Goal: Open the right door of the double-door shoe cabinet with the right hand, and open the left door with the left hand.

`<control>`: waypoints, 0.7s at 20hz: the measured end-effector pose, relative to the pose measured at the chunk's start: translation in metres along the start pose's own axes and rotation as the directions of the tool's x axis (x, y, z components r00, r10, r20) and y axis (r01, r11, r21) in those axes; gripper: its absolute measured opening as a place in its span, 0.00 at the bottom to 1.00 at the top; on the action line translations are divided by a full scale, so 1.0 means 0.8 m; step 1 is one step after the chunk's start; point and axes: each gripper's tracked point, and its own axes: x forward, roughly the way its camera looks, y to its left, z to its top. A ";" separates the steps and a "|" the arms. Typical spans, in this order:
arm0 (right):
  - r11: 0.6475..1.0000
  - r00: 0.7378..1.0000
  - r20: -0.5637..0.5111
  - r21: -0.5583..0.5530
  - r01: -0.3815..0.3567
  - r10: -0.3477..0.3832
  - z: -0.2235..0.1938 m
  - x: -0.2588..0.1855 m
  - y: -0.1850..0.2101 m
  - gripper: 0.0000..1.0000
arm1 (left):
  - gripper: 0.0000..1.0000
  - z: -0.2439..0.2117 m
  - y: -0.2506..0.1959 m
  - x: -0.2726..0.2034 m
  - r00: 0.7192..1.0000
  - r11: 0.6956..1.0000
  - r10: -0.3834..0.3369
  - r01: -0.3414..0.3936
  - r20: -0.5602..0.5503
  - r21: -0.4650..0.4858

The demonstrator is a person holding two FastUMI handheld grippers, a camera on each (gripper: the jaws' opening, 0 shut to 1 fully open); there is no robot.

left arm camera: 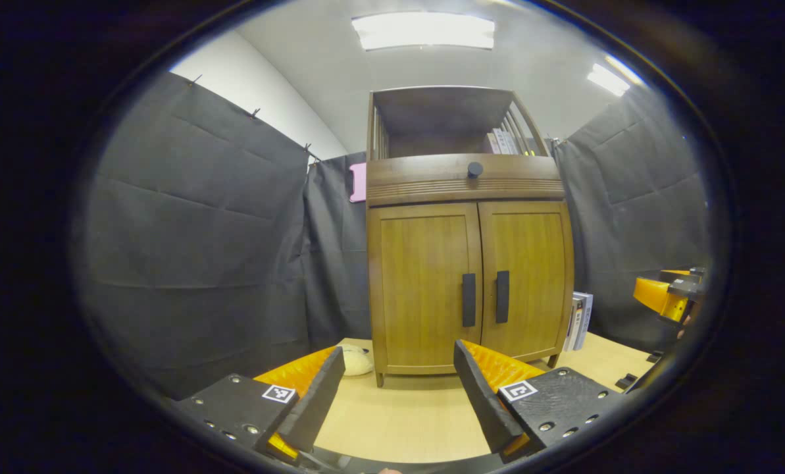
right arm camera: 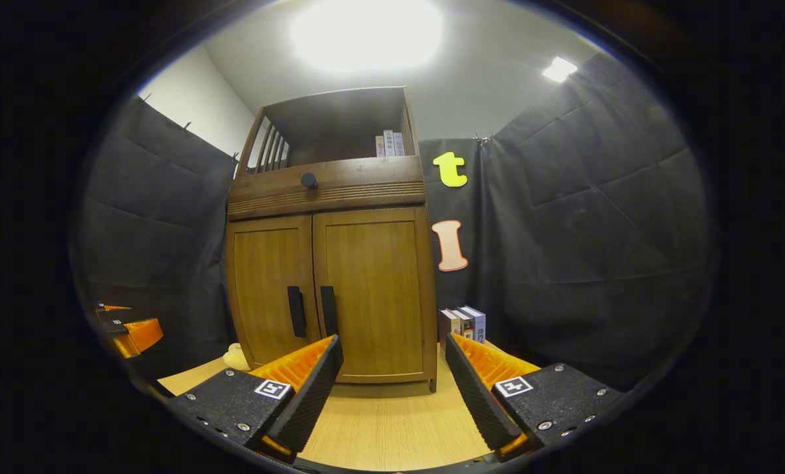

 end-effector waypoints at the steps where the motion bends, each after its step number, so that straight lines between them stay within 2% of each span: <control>1: 1.000 1.000 0.001 0.000 -0.004 0.004 0.001 0.003 0.003 0.96 | 0.95 0.000 0.000 0.000 1.000 1.000 0.001 -0.001 0.000 -0.001; 2: 1.000 1.000 0.005 -0.001 -0.011 0.011 0.002 0.007 0.007 0.96 | 1.00 0.000 0.002 0.000 1.000 1.000 0.002 -0.002 0.002 -0.002; 3: 1.000 1.000 0.009 -0.002 -0.016 0.016 0.004 0.011 0.011 0.96 | 0.95 0.000 0.004 0.000 1.000 1.000 0.005 -0.005 0.002 -0.001; 4: 1.000 1.000 0.014 -0.004 -0.022 0.022 0.006 0.016 0.015 0.96 | 0.95 -0.002 0.006 0.000 1.000 1.000 0.008 -0.008 0.000 -0.001; 5: 1.000 0.999 0.018 -0.006 -0.027 0.027 0.007 0.021 0.019 0.97 | 0.95 -0.002 0.008 0.000 1.000 1.000 0.010 -0.010 -0.001 0.000; 6: 0.999 0.999 0.023 -0.007 -0.032 0.032 0.009 0.027 0.023 0.97 | 1.00 -0.004 0.012 -0.001 1.000 1.000 0.014 -0.014 -0.003 -0.001; 7: 0.999 0.999 0.025 -0.006 -0.037 0.037 0.009 0.029 0.026 0.97 | 0.95 -0.003 0.017 -0.002 1.000 1.000 0.016 -0.016 -0.004 -0.001; 8: 0.999 0.999 0.028 -0.004 -0.043 0.043 0.009 0.034 0.029 0.96 | 1.00 -0.005 0.021 -0.005 1.000 1.000 0.020 -0.020 -0.006 -0.001; 14: 0.998 0.997 0.046 0.003 -0.070 0.069 0.019 0.083 0.056 0.96 | 1.00 0.000 0.046 -0.010 0.999 0.999 0.050 -0.050 -0.001 0.005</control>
